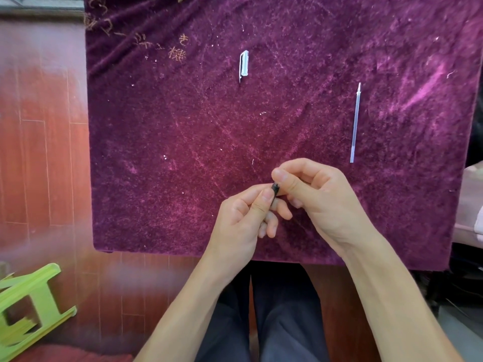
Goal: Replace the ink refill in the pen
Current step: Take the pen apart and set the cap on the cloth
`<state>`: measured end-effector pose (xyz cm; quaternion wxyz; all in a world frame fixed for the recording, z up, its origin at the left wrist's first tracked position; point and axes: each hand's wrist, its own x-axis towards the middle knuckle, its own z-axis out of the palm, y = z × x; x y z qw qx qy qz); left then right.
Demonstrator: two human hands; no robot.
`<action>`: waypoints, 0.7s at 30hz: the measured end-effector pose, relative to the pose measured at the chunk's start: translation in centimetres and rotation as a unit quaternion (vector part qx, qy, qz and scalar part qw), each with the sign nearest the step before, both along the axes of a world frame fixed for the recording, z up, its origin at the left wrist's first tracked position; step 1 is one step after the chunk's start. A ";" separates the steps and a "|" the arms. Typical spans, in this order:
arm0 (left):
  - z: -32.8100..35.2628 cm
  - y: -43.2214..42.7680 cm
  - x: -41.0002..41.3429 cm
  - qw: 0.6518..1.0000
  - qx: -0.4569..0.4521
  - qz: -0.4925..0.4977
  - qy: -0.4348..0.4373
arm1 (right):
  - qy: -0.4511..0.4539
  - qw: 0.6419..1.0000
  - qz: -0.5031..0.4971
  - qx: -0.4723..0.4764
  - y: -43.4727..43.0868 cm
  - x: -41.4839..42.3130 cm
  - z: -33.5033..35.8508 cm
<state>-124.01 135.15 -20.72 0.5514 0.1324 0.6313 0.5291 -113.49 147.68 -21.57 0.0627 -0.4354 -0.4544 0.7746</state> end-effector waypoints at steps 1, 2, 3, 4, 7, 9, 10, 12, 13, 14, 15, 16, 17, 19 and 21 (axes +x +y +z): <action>0.0 0.1 -0.1 1.000 0.002 -0.002 -0.003 | 0.000 1.000 0.001 -0.002 0.0 -0.1 0.0; 0.0 0.1 -0.1 1.000 0.002 0.002 -0.011 | -0.002 1.000 0.006 -0.003 0.1 -0.2 0.1; -0.1 0.2 -0.2 1.000 0.002 0.010 -0.019 | -0.004 1.000 0.012 0.000 0.2 -0.1 0.1; -0.2 0.3 -0.2 0.999 0.001 0.020 -0.029 | -0.006 1.000 0.020 0.004 0.3 -0.1 0.1; -0.4 0.3 -0.2 0.998 -0.001 0.038 -0.044 | -0.002 0.999 0.033 0.010 0.3 -0.1 0.1; -0.4 0.2 -0.2 0.999 -0.006 0.035 -0.027 | 0.000 1.000 0.022 0.017 0.1 -0.3 0.0; -0.4 0.1 -0.2 0.999 -0.010 0.032 -0.015 | -0.005 1.000 0.018 0.024 0.0 -0.4 -0.1; -0.6 -0.1 -0.2 1.000 -0.016 0.024 -0.002 | -0.017 0.999 0.014 0.029 -0.1 -0.4 -0.3; -0.6 -0.3 -0.2 1.000 -0.018 0.018 0.001 | -0.021 0.999 0.016 0.029 -0.1 -0.4 -0.4; -0.6 -0.4 -0.3 1.000 -0.020 0.012 0.001 | -0.023 0.999 0.017 0.028 -0.1 -0.4 -0.5; -0.7 -0.4 -0.3 1.000 -0.022 0.008 0.000 | -0.026 0.999 0.018 0.027 -0.1 -0.3 -0.5; -0.7 -0.5 -0.3 1.000 -0.023 0.009 -0.004 | -0.027 0.999 0.018 0.026 -0.1 -0.3 -0.5; -0.7 -0.5 -0.3 1.000 -0.023 0.015 -0.008 | -0.028 0.999 0.021 0.023 -0.2 -0.3 -0.5; -0.8 -0.5 -0.4 0.999 -0.021 0.035 -0.018 | -0.027 0.999 0.026 0.016 -0.2 -0.3 -0.3; -0.9 -0.6 -0.4 0.999 -0.019 0.046 -0.019 | -0.024 0.999 0.021 0.013 -0.3 -0.4 -0.2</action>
